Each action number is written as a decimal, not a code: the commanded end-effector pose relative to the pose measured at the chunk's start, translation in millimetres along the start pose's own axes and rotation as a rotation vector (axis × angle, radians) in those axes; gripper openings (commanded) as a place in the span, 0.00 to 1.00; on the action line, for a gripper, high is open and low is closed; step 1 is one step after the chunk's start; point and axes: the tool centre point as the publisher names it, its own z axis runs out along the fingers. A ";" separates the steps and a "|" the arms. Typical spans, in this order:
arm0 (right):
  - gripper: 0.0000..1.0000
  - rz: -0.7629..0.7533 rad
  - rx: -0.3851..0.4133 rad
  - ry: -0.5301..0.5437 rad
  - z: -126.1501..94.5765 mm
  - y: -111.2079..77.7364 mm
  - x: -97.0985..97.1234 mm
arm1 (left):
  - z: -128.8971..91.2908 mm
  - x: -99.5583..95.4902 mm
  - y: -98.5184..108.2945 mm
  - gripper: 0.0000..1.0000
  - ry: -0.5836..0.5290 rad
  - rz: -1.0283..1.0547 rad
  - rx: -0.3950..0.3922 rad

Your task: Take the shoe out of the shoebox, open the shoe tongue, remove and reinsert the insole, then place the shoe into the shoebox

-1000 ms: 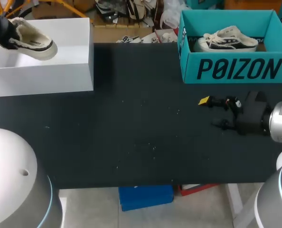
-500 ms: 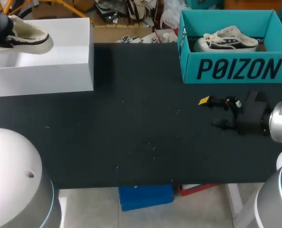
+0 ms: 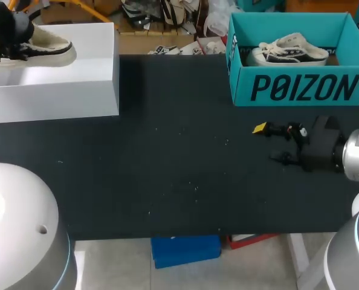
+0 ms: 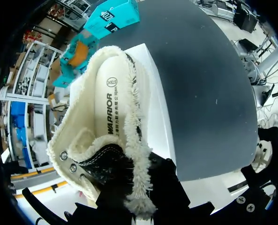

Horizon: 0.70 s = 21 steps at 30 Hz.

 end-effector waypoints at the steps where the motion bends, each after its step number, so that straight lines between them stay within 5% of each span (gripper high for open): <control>1: 1.00 0.001 0.000 -0.002 1.3 -0.1 0.8 | 15.9 -10.1 1.7 0.00 0.024 -0.012 -0.009; 21: 1.00 0.001 0.000 -0.002 1.3 -0.1 0.8 | 76.2 -6.2 -9.2 0.00 0.079 -0.039 -0.059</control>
